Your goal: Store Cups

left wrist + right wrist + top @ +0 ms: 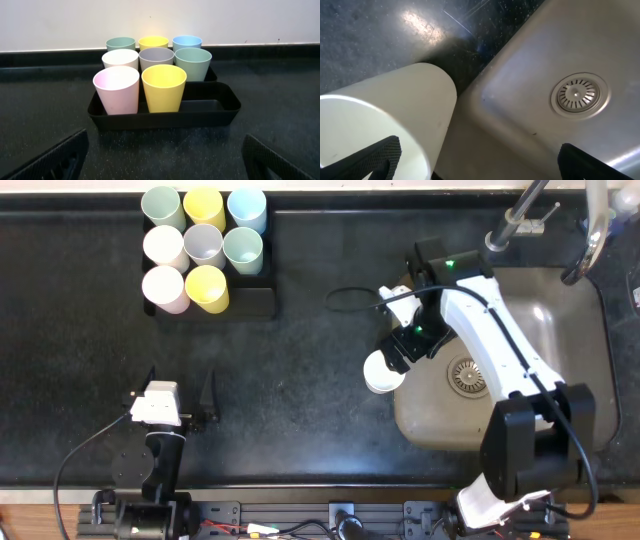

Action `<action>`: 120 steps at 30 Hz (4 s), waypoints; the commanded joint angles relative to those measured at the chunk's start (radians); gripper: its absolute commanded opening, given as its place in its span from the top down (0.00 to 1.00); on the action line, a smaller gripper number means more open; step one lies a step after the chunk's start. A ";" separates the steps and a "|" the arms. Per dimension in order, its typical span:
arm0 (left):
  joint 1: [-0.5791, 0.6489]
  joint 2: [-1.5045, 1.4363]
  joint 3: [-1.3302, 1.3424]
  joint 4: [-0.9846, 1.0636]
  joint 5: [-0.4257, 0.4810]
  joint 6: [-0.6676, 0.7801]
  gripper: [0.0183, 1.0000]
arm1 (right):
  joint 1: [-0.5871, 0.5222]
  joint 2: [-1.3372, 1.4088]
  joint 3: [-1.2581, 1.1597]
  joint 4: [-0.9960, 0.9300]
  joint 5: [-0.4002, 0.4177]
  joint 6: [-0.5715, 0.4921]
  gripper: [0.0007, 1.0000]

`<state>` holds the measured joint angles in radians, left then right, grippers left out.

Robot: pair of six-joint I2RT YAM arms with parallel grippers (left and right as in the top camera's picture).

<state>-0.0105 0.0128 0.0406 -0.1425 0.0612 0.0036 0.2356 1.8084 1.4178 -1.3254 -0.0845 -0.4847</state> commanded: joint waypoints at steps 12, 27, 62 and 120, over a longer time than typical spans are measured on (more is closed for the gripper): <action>0.003 -0.010 -0.002 -0.001 0.013 0.012 0.00 | 0.050 -0.021 0.097 -0.067 -0.077 0.044 0.96; 0.003 -0.010 -0.002 -0.001 0.013 0.012 0.00 | 0.299 0.069 0.948 -0.135 0.059 0.320 0.96; 0.003 -0.010 -0.002 -0.001 0.013 0.012 0.00 | 0.471 0.649 1.274 -0.139 0.103 0.349 0.96; 0.003 -0.010 -0.002 -0.001 0.013 0.012 0.00 | 0.457 0.729 1.207 -0.112 0.098 0.327 0.00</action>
<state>-0.0105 0.0128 0.0406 -0.1425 0.0612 0.0036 0.6937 2.5317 2.6270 -1.4467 0.0074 -0.1589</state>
